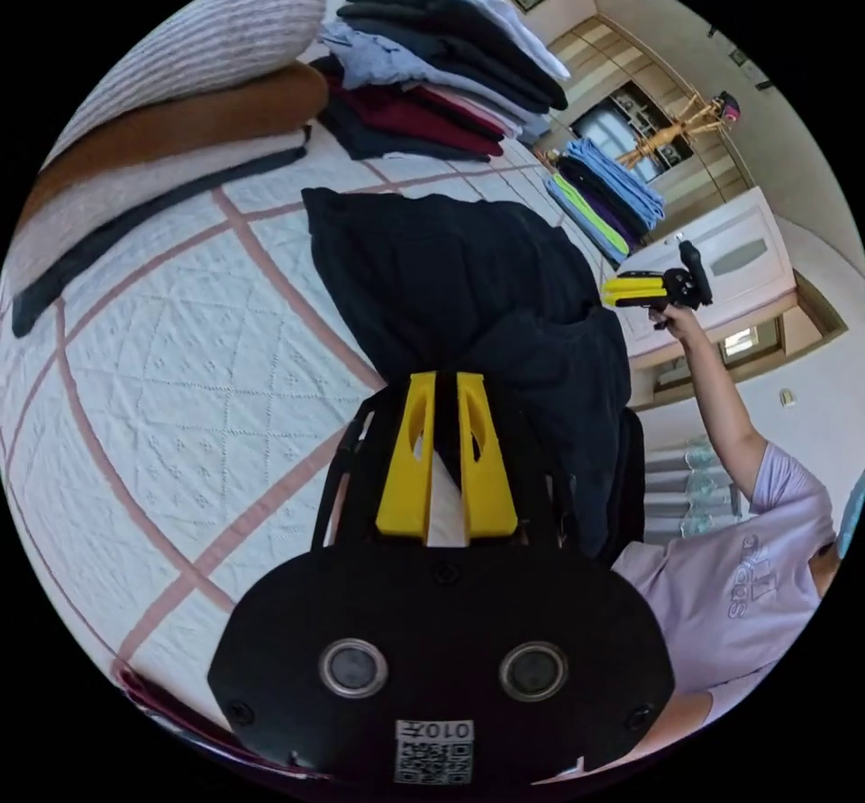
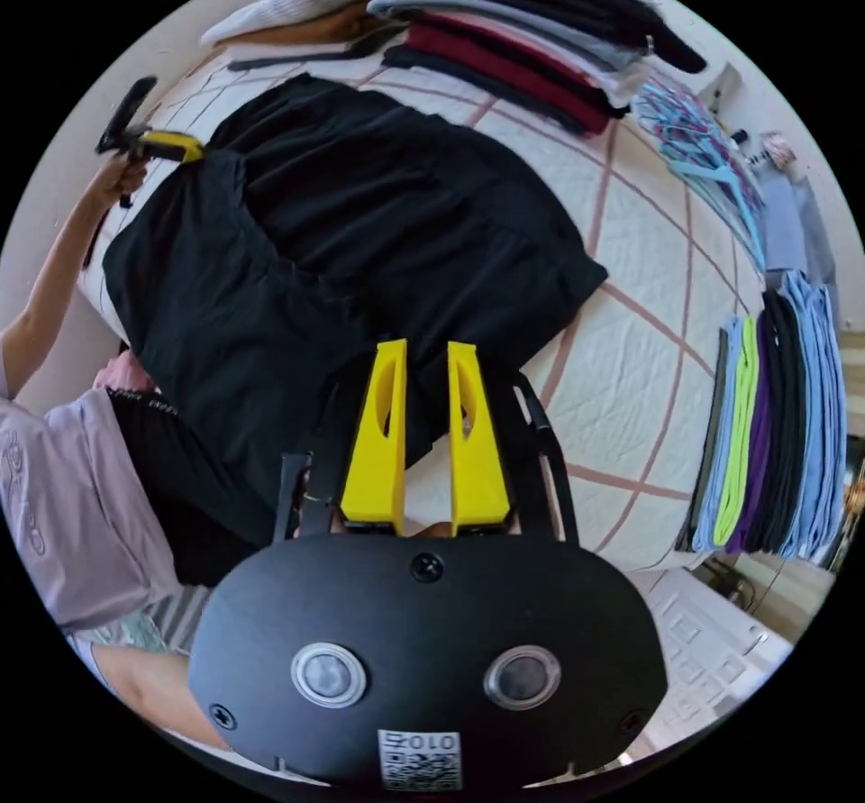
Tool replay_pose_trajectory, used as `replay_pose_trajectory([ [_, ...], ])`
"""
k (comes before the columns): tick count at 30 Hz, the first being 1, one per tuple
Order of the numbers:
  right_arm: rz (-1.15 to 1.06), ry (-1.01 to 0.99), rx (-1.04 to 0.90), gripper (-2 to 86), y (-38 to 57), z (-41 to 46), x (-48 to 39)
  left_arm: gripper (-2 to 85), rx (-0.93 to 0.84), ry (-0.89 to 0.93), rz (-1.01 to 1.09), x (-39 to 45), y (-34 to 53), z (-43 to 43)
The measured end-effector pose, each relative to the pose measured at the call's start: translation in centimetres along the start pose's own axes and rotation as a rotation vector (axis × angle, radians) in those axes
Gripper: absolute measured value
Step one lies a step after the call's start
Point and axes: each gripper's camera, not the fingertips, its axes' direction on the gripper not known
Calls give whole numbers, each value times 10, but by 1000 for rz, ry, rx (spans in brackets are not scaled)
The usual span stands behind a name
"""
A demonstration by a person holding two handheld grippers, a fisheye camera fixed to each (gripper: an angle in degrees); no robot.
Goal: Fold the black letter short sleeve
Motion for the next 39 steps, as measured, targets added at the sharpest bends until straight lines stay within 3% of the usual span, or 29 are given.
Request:
replay_pose_trajectory([
  [5, 90, 67, 266, 84, 104, -47, -30, 83, 273, -153, 46, 55, 101, -69],
  [10, 91, -33, 221, 120, 201, -15, -75, 109, 92, -266, 319, 152, 204, -48],
  [13, 140, -68, 173, 136, 228, 6, -95, 116, 95, -333, 365, 183, 235, -31],
  [17, 160, -57, 160, 138, 229, 12, -114, 113, 150, -306, 398, 211, 239, -17],
  [21, 173, -38, 117, 138, 220, 15, -111, 91, 37, -305, 506, 248, 230, 21],
  [26, 190, -53, 95, 137, 216, 21, -95, 44, -40, -435, 595, 283, 235, 61],
  [39, 194, -149, 182, 95, 198, 22, -84, -2, 62, -339, 599, 325, 243, 11],
])
